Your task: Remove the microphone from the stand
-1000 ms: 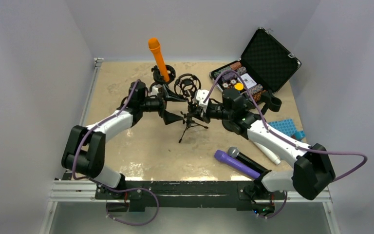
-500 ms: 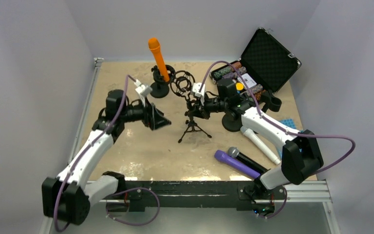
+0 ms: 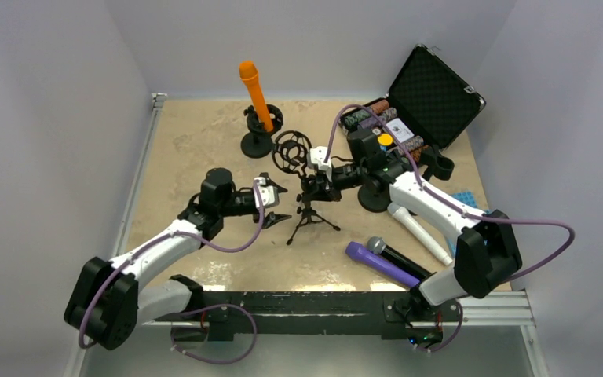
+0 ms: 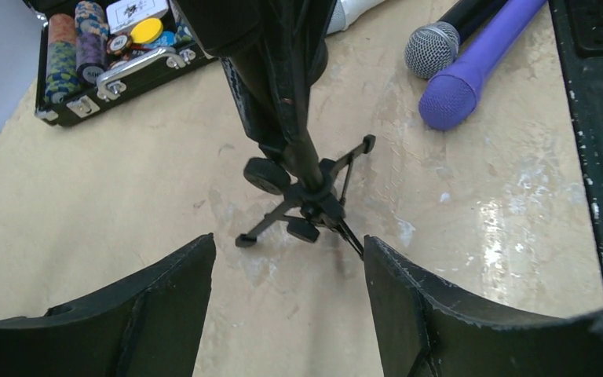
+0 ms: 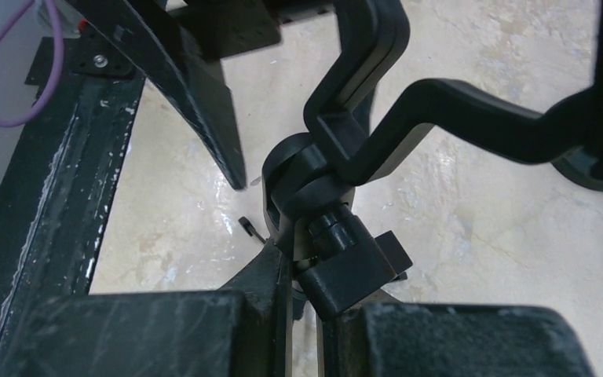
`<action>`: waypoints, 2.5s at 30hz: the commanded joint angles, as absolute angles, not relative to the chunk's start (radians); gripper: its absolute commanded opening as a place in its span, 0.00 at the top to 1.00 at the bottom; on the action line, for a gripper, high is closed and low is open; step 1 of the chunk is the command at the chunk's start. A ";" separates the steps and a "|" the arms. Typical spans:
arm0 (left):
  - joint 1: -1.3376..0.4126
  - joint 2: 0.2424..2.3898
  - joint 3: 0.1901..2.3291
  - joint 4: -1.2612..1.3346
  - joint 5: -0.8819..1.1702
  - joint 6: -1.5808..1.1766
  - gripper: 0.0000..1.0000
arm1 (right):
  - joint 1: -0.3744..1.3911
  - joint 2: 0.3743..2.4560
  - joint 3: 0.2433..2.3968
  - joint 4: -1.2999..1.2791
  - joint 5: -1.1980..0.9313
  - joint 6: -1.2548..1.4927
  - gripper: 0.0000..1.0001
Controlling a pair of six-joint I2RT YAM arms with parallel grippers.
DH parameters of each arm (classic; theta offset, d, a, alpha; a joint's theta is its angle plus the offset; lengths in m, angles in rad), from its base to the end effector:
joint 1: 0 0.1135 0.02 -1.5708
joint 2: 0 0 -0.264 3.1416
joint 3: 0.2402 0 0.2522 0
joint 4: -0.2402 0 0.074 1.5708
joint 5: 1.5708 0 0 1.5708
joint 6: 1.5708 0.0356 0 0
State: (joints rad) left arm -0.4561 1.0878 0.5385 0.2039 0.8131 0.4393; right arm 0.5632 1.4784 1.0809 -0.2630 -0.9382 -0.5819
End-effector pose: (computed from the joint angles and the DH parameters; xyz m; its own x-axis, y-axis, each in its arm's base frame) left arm 0.1954 -0.1246 0.2372 0.1146 0.2693 -0.9562 0.9586 0.2225 0.1776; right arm 0.2551 0.1950 0.2786 0.0361 -0.3615 -0.9317 -0.9987 -0.0464 -0.0207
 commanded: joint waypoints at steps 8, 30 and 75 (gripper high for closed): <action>-0.523 1.202 0.593 0.493 0.823 0.499 0.28 | 0.580 1.437 0.997 -0.472 -0.942 -0.630 0.58; -0.584 0.952 0.545 0.184 0.653 0.443 0.20 | 0.463 1.253 1.026 -0.587 -0.812 -0.551 0.28; -0.443 1.271 1.308 -0.248 0.791 -0.412 0.87 | 0.548 1.405 1.258 -0.472 -0.902 -0.356 0.86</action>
State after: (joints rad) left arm -0.4519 1.2510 1.3033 -0.2451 0.7040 -0.4000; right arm 0.5293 1.3884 1.2839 -0.4919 -0.9249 -0.3458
